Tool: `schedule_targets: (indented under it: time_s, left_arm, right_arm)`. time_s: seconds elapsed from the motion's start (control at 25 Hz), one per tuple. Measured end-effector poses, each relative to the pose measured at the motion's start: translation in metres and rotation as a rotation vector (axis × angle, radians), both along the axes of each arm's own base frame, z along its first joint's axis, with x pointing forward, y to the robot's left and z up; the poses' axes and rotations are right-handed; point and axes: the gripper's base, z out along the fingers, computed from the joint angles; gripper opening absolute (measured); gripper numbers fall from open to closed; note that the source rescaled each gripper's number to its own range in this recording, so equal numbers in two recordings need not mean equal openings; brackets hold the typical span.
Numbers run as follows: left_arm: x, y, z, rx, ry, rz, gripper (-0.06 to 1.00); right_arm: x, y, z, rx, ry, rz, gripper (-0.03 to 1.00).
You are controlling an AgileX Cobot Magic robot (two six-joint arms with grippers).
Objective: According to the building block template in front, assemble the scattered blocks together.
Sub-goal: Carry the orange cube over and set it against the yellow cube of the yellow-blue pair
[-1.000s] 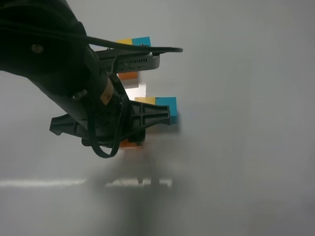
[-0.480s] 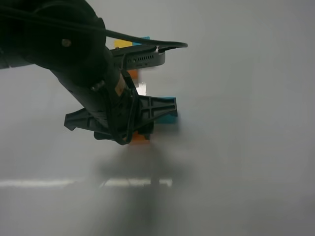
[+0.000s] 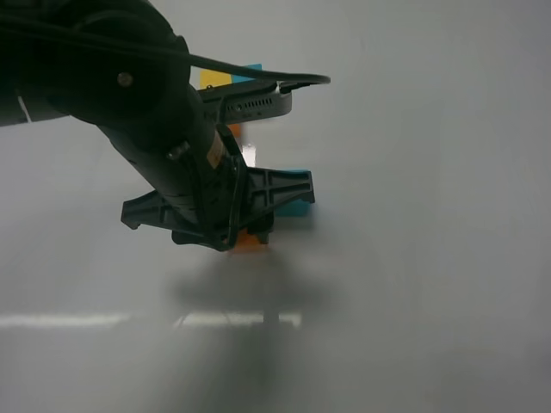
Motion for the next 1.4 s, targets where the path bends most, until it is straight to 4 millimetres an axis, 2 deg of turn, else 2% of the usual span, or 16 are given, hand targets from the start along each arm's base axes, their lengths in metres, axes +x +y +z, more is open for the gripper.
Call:
schedule_targets:
  time_s: [1.4]
  left_arm:
    - [0.0044,-0.0004,0.0007,-0.015,-0.016,-0.022,0.22]
  right_arm:
    - [0.0,0.0,0.0,0.001,0.0,0.0,0.39]
